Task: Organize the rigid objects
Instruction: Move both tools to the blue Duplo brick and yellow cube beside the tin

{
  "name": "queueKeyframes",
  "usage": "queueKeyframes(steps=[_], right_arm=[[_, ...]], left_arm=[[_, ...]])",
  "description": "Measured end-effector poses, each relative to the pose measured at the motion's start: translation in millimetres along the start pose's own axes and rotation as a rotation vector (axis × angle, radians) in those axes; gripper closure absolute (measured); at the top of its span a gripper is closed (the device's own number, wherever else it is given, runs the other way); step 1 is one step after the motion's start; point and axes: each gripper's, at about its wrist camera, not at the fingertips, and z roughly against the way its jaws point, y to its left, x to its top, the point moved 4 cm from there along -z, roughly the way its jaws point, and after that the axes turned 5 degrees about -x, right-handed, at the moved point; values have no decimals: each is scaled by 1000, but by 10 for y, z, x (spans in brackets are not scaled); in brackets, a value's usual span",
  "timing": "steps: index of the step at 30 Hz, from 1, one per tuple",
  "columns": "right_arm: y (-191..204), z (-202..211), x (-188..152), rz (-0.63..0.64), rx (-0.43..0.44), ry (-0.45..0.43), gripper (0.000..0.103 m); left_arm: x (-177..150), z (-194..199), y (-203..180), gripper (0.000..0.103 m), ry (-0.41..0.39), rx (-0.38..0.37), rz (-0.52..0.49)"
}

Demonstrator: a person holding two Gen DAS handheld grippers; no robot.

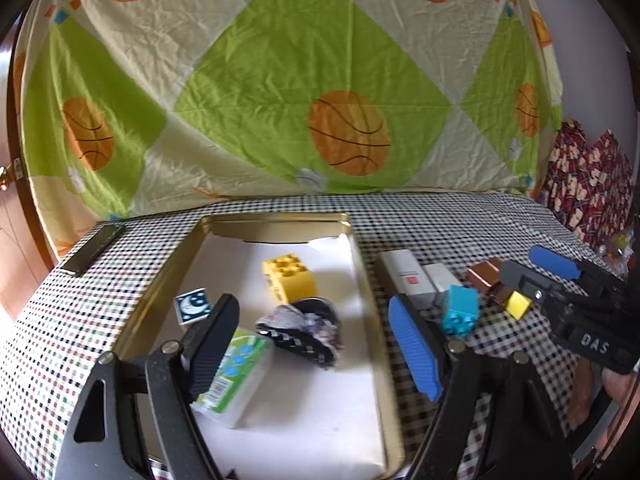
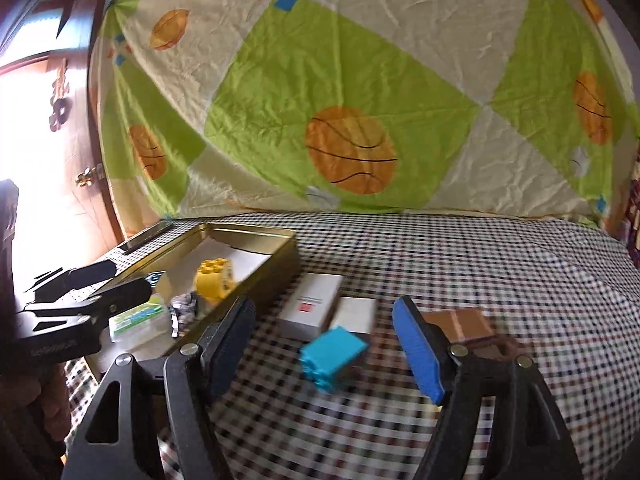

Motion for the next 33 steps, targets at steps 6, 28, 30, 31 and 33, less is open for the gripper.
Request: queueKeyframes(steps=[6,28,30,31,33], right_arm=[[-567,74,-58,-93,-66,17,29],[-649,-408,-282,5,-76,330,37],[-659,-441,-292,5,-80,346,42],[-656,-456,-293,8,-81,351,43],[-633,-489,-304,21,-81,368,53]], left_arm=[[-24,-180,-577,25,47,-84,-63],[-165,-971,-1096,47,285,-180,-91],[-172,-1018,-1095,47,307,-196,-85],[-180,-1039,-1089,49,319,-204,-79],[-194,-1076,-1089,71,340,-225,-70]])
